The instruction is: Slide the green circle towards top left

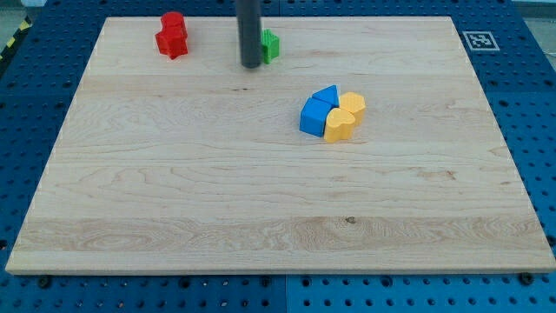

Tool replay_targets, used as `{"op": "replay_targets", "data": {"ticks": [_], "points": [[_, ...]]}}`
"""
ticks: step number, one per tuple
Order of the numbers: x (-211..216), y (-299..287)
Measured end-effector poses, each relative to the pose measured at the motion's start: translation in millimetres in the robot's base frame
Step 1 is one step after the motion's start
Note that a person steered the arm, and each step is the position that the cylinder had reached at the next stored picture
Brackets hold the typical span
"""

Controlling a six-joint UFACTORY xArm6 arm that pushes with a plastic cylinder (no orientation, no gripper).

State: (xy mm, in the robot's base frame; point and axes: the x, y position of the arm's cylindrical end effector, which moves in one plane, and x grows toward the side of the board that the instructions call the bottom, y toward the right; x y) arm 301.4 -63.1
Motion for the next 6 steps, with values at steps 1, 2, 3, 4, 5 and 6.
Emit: {"op": "replay_targets", "data": {"ticks": [1, 2, 3, 4, 5, 6], "points": [[-8, -27], [4, 0], [18, 50], [26, 89], [26, 91], [23, 97]]}}
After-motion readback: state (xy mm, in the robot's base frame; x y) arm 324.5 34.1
